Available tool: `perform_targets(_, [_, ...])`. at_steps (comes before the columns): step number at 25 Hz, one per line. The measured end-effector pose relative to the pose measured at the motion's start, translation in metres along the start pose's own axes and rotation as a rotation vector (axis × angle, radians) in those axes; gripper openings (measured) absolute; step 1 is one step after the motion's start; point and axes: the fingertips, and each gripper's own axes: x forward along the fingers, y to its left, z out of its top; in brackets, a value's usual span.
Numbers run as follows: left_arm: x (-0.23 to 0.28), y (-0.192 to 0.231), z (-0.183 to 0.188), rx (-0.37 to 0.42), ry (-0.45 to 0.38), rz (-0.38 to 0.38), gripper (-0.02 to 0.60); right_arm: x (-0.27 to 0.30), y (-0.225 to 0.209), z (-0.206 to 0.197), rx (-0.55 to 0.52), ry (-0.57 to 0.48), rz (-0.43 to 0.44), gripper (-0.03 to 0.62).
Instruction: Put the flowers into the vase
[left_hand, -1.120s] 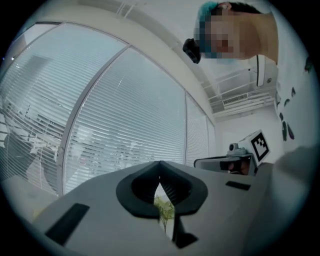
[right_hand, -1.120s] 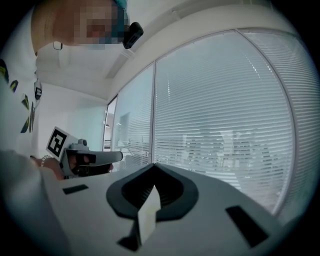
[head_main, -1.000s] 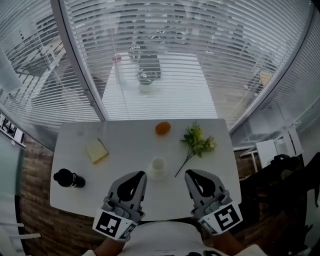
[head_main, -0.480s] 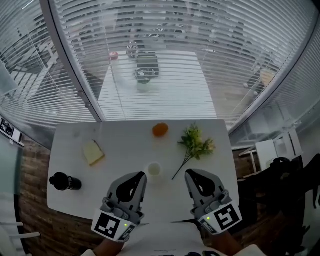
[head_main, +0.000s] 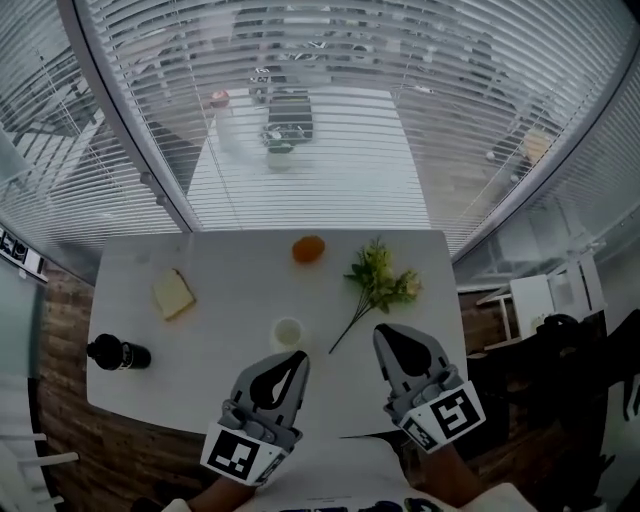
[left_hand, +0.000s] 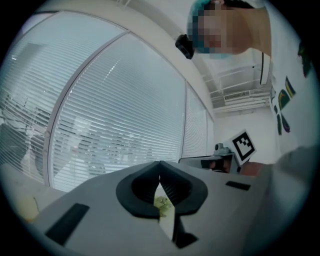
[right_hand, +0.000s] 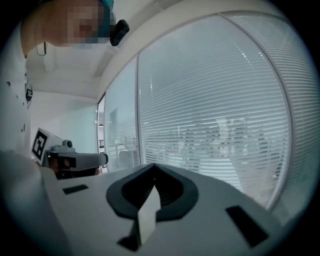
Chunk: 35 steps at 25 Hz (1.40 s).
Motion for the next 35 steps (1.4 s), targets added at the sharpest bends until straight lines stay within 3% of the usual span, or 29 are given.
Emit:
perform_targets(4, [0.010,-0.015,-0.021,-0.022,0.030,-0.015,0.014,-0.003,-0.023,-0.022,0.048,0.045,-0.032,0.011])
perform_targets(8, [0.022,-0.029,-0.048,-0.116,0.053,-0.041,0.014,0.002,-0.047,-0.061,0.083,0.140,-0.074,0.012])
perform_targets(16, [0.052,-0.055,-0.130,-0.184,0.180,-0.087,0.064,0.013,-0.080,-0.145,0.244,0.305,-0.088,0.043])
perform_targets(20, [0.068,-0.052,-0.163,-0.146,0.229,-0.069,0.072,0.021,-0.093,-0.176,0.323,0.348,-0.099,0.061])
perform_targets(24, [0.087,-0.051,-0.201,-0.090,0.301,-0.056,0.135,0.028,-0.103,-0.201,0.407,0.372,-0.105,0.075])
perform_targets(29, [0.109,-0.031,-0.250,-0.042,0.414,0.050,0.154,0.040,-0.117,-0.229,0.536,0.388,-0.101,0.130])
perform_targets(35, [0.123,-0.015,-0.302,0.021,0.557,0.126,0.195,0.050,-0.125,-0.258,0.646,0.422,-0.089,0.176])
